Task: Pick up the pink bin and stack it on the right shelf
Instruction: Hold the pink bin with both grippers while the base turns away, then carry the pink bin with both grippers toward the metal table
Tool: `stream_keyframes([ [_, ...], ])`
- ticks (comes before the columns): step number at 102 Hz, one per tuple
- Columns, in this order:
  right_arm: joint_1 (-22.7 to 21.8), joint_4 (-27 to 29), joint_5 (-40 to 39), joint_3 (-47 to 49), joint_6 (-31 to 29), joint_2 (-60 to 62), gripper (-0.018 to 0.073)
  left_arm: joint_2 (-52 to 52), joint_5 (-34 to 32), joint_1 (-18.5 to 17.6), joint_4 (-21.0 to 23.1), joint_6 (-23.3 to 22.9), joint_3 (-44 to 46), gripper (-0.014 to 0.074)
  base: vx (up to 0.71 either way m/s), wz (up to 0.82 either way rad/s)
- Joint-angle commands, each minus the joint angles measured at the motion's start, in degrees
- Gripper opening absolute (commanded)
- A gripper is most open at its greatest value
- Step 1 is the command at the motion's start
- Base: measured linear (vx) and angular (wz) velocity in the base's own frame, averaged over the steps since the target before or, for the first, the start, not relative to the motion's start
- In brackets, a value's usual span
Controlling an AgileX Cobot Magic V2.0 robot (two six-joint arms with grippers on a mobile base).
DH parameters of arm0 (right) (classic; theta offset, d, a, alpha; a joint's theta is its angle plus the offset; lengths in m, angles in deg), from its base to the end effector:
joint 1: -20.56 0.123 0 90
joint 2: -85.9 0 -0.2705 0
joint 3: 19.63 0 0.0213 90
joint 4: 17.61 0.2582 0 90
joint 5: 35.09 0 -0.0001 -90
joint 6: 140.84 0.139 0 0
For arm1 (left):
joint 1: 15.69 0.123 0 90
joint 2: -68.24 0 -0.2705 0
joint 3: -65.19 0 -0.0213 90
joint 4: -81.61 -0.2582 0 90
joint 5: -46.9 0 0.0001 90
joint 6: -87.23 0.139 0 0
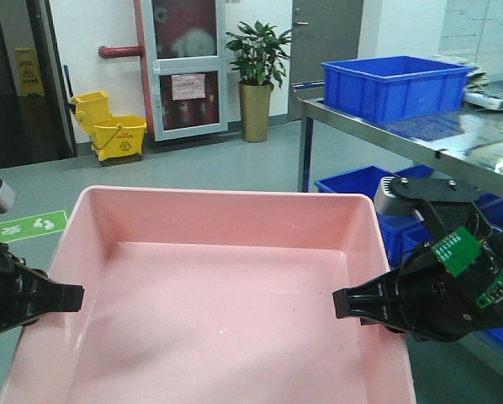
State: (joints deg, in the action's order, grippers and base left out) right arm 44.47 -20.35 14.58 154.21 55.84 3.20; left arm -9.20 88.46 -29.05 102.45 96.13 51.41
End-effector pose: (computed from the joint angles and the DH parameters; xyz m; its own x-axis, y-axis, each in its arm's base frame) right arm 0.2903 0.1232 0.3136 -0.7601 -0.0558 -0.6474 -0.1940 0.9704 0.1441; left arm 0.2861 -0.1017 0.3144 -0.6803 0.0399 -0.7318 0.3177 0.9159 -0.2454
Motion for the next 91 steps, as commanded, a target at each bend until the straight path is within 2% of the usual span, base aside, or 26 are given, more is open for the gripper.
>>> stream_keyframes([
  [1,-0.59,-2.90,-3.45,1.73,-1.48,1.93,-0.0008,1.70,-4.26,0.04,0.48,1.08,1.83,-0.0001,0.47,0.13],
  [52,-0.59,-2.90,-3.45,1.73,-1.48,1.93,-0.0008,1.70,-4.26,0.04,0.48,1.13,1.83,-0.0001,0.47,0.06],
  [91,-0.59,-2.90,-3.45,1.73,-1.48,1.93,-0.0008,1.70,-4.26,0.04,0.48,1.13,1.83,-0.0001,0.47,-0.26],
])
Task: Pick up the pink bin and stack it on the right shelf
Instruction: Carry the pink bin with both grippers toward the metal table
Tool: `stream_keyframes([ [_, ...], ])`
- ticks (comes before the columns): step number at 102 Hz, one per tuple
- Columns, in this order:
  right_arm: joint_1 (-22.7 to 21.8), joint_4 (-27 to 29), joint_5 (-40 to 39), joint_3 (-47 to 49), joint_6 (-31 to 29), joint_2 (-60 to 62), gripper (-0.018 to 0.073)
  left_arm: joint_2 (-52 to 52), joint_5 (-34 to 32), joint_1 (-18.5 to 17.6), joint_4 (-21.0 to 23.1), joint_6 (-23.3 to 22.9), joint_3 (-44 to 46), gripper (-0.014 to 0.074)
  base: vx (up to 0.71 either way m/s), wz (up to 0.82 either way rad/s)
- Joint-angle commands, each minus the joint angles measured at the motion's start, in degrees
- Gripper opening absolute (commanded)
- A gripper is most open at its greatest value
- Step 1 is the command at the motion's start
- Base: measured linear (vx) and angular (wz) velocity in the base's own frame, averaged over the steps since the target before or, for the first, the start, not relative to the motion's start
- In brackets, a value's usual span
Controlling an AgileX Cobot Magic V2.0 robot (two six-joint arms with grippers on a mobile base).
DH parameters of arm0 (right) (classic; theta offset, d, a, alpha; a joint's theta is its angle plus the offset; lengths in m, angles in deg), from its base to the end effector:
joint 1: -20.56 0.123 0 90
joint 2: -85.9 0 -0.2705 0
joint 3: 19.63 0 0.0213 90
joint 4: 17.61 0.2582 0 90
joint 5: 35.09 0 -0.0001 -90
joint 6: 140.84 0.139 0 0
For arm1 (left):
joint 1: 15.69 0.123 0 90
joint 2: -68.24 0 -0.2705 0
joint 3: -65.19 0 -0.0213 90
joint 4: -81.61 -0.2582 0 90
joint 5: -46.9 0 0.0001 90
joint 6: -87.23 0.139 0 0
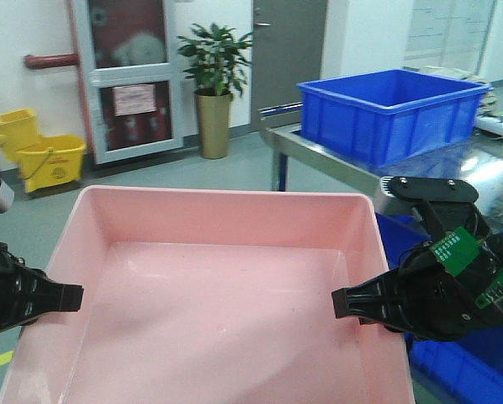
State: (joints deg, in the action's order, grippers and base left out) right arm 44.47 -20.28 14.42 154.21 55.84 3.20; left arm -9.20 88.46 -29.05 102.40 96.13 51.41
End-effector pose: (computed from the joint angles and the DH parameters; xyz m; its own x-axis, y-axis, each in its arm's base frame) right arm 0.2905 0.1234 0.3139 -0.7588 -0.0545 -0.6491 -0.1944 0.9700 0.1459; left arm 0.2861 -0.1016 0.3144 -0.6802 0.0405 -0.7319 0.3177 0.9161 -0.2446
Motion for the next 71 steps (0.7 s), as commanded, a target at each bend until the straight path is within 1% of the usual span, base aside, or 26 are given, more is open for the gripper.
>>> stream_keyframes([
  [1,-0.59,-2.96,-3.28,1.73,-1.48,1.93,-0.0008,1.70,-4.26,0.04,0.54,1.13,1.83,-0.0001,0.46,-0.43],
  [38,-0.59,-2.96,-3.28,1.73,-1.48,1.93,-0.0008,1.70,-4.26,0.04,0.48,1.12,1.83,-0.0001,0.43,-0.49],
  [71,-0.59,-2.96,-3.28,1.73,-1.48,1.93,-0.0008,1.70,-4.26,0.04,0.48,1.12,1.83,-0.0001,0.38,-0.58],
])
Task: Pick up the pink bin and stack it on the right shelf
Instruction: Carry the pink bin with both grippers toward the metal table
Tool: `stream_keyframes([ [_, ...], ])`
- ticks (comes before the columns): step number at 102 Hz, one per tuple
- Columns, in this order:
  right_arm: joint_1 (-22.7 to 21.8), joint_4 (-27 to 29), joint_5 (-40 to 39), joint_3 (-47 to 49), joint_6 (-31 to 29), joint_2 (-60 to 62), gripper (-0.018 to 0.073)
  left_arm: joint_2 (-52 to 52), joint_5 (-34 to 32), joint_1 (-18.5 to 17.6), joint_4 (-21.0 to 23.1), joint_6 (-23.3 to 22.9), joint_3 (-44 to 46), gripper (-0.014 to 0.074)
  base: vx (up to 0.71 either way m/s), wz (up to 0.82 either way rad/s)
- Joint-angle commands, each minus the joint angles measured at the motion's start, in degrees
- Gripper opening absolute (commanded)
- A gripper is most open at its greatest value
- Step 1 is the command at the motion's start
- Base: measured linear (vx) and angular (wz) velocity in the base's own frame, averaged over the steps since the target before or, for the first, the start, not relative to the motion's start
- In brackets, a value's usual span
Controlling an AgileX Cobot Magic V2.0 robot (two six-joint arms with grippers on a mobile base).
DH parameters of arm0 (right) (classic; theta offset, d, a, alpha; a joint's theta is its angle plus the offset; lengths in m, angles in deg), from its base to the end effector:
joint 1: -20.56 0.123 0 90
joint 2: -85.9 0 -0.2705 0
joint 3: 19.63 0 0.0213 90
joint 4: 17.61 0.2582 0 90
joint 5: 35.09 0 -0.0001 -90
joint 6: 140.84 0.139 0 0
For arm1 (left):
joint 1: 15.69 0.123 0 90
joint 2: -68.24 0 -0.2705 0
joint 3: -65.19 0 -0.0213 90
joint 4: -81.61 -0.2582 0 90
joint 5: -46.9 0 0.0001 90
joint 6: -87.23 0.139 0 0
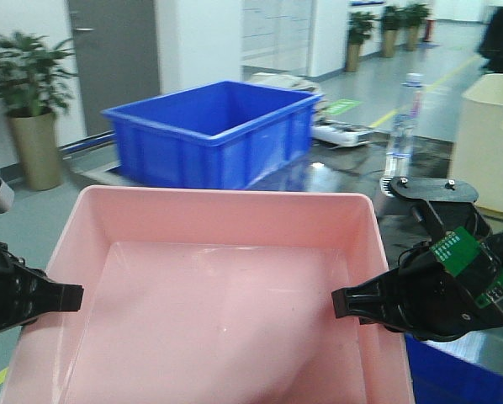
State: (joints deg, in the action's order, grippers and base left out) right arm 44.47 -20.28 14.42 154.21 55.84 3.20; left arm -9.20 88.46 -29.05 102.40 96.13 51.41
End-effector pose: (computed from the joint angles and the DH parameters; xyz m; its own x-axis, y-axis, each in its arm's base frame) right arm 0.2905 0.1234 0.3139 -0.7588 -0.0545 -0.6491 -0.1944 0.9700 0.1459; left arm 0.2861 -0.1016 0.3144 -0.6802 0.0405 -0.7319 0.3177 0.9161 -0.2446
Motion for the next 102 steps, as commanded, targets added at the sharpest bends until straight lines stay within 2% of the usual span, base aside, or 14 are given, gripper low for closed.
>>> stream_keyframes([
  [1,-0.59,-2.96,-3.28,1.73,-1.48,1.93,-0.0008,1.70,-4.26,0.04,0.48,1.12,1.83,-0.0001,0.36,-0.64],
  [71,-0.59,-2.96,-3.28,1.73,-1.48,1.93,-0.0008,1.70,-4.32,0.04,0.48,1.12,1.83,-0.0001,0.30,-0.73],
  [102,-0.59,-2.96,-3.28,1.73,-1.48,1.93,-0.0008,1.65,-4.32,0.04,0.48,1.12,1.83,-0.0001,0.18,-0.33],
])
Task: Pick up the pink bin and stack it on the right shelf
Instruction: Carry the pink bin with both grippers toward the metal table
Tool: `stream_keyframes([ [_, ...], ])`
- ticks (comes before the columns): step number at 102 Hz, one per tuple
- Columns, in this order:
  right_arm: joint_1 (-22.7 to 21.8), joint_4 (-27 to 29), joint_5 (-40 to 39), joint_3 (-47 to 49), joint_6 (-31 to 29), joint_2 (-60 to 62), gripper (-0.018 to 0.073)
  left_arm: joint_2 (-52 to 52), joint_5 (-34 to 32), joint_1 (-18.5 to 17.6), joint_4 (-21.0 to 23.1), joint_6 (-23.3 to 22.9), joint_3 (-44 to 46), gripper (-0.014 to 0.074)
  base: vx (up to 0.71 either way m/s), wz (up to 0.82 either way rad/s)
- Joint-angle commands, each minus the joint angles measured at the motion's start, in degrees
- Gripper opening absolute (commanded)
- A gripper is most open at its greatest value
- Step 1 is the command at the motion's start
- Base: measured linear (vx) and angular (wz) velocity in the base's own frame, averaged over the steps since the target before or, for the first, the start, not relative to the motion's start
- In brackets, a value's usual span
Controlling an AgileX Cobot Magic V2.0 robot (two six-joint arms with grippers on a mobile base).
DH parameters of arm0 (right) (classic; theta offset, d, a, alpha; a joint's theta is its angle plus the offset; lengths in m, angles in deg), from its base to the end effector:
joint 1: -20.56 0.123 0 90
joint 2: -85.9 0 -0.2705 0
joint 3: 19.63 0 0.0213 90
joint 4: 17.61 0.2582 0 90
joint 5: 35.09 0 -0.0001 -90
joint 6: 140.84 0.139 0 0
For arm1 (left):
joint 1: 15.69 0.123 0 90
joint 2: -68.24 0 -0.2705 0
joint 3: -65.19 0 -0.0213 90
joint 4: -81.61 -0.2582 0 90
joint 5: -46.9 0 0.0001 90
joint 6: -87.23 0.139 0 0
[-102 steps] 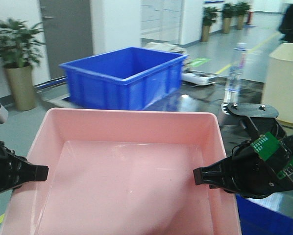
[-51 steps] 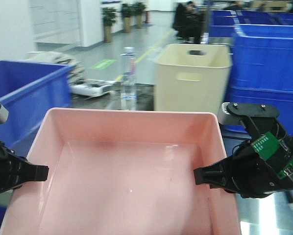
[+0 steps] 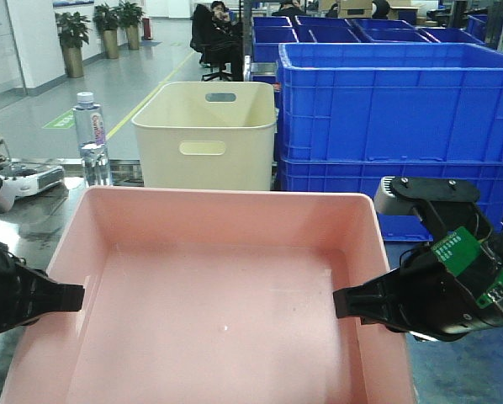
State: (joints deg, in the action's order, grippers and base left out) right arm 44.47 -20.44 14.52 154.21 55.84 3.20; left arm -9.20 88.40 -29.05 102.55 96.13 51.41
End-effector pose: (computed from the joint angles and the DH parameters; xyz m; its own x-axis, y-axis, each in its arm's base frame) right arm 0.2905 0.1231 0.3137 -0.7591 -0.0565 -0.6485 -0.1942 0.9705 0.1428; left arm 0.2862 -0.1018 0.3145 -0.6800 0.0382 -0.7323 0.3174 0.9156 -0.2470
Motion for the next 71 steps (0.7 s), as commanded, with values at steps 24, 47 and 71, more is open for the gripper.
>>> stream_keyframes([
  [24,-0.59,-2.80,-3.39,1.73,-1.48,1.93,-0.0008,1.65,-4.27,0.04,0.33,1.12,1.83,-0.0001,0.07,-0.07],
  [47,-0.59,-2.80,-3.39,1.73,-1.48,1.93,-0.0008,1.65,-4.27,0.04,0.33,1.12,1.83,-0.0001,0.02,-0.05],
  [71,-0.59,-2.80,-3.39,1.73,-1.48,1.93,-0.0008,1.66,-4.21,0.04,0.33,1.12,1.83,-0.0001,0.00,0.00],
])
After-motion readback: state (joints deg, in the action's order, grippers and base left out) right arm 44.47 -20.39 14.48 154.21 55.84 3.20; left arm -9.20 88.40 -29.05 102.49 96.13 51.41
